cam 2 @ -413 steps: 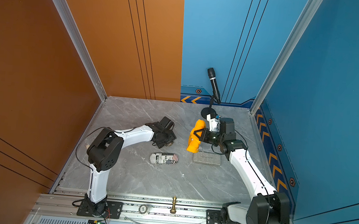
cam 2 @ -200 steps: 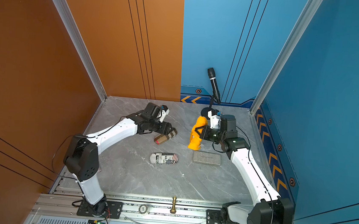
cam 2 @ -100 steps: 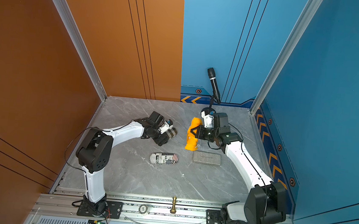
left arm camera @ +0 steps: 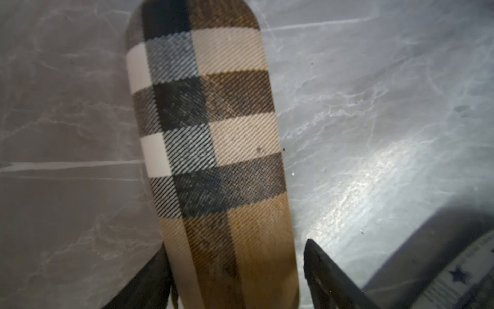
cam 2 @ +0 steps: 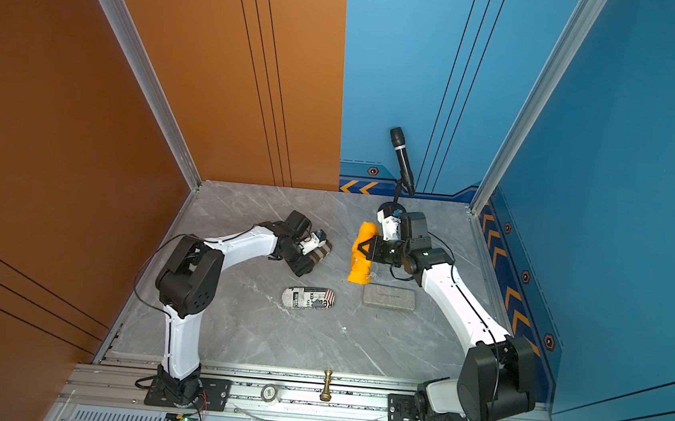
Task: Wipe the eyeglass case
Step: Pick up the eyeglass case from the center of the board.
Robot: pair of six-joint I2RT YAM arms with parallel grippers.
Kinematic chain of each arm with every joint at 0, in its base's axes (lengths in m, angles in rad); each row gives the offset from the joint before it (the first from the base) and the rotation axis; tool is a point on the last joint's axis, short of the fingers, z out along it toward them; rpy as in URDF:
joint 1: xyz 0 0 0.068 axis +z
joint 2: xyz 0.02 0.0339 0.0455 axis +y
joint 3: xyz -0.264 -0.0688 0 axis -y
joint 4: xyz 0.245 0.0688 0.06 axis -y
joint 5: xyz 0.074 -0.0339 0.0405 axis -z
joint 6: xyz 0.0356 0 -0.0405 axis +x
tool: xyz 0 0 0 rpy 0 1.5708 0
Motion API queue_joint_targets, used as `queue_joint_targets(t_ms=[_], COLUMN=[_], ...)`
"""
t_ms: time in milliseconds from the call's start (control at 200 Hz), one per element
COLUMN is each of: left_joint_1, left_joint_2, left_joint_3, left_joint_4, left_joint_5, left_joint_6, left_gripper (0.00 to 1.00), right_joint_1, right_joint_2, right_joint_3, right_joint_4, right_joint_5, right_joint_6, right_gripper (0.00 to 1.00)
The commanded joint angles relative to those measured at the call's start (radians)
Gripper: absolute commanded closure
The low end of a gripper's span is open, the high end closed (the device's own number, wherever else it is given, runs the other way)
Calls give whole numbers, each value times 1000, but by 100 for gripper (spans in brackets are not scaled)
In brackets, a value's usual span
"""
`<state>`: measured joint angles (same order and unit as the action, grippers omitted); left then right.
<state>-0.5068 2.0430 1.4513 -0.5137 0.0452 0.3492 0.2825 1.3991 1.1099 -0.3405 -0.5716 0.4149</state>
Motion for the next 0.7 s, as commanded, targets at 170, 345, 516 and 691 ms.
queue_joint_targets(t_ms=[170, 345, 516, 691], left_joint_1=[-7, -3, 5, 21], left_joint_2=[37, 48, 65, 78], left_joint_3=[38, 53, 78, 103], left_joint_4=[-61, -60, -61, -63], left_joint_5=[-60, -83, -93, -93], left_joint_6=[46, 33, 35, 24], left_gripper=[27, 29, 31, 29], right_joint_1=[0, -1, 0, -1], right_joint_2=[1, 8, 11, 14], right_joint_3=[29, 31, 34, 31], right_joint_4=[19, 24, 24, 21], right_joint_5=[-10, -15, -17, -18], right_joint_6=[-22, -21, -21, -23], right_gripper=[100, 100, 100, 100])
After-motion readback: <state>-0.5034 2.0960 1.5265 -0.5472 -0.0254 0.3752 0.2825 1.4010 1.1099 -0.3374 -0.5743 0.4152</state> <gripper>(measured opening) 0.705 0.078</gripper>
